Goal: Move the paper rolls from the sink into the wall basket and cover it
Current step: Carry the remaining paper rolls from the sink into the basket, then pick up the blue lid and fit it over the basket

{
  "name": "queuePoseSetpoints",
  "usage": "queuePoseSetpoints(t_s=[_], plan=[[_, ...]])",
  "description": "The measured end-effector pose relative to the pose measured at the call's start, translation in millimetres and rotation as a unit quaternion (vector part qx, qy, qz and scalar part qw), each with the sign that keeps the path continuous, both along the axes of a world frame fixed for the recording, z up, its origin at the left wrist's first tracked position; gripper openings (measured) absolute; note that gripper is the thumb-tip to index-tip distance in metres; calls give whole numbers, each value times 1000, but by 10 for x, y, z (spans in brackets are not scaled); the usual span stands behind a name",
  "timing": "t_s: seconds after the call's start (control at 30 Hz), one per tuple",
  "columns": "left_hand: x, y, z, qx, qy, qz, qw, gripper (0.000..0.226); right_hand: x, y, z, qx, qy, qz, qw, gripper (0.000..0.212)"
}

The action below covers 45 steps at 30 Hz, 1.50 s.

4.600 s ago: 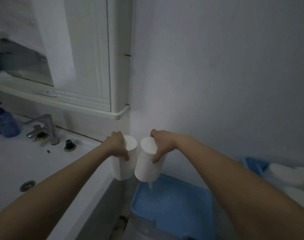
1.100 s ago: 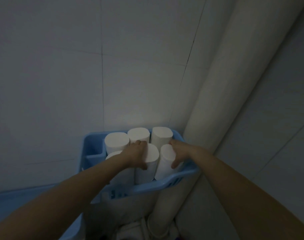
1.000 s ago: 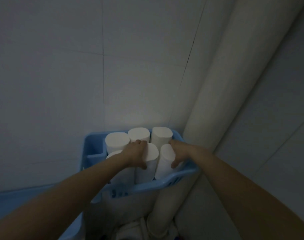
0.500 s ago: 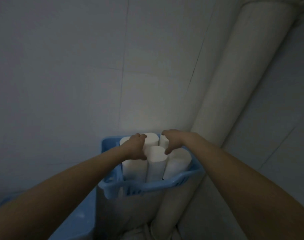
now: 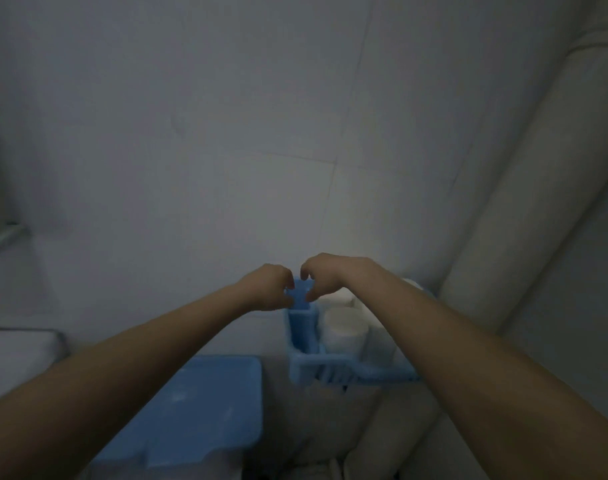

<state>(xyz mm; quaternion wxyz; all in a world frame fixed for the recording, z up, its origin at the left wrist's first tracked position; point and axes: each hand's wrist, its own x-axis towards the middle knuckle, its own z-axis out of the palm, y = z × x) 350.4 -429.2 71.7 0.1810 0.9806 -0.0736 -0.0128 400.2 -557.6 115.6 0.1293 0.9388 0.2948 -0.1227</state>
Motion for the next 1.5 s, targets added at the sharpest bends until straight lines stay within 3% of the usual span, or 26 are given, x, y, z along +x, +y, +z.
queuePoseSetpoints(t_s=[0.53,0.7,0.83,1.23,1.37,1.5], plan=[[-883,1964,-782,-9,98,165,981,31,-563,1925,-1006,-31,82,111,990,54],[-1099,2400,-1166,-1,136,194,972,31,-728,2146,-1651,-40,-12,173,984,33],[-1265,2653,-1548,-5,172,203,964,33,-892,2281,-2374,-60,-47,218,973,28],[-1496,3059,-2448,-108,191,252,943,29,-1355,2679,-4037,-43,110,109,987,35],[-1536,3143,-2596,-120,186,264,939,26,-1308,2732,-4206,-22,86,87,992,32],[-1583,3167,-2700,-133,194,268,934,22,-1323,2819,-4155,-4,-3,159,987,33]])
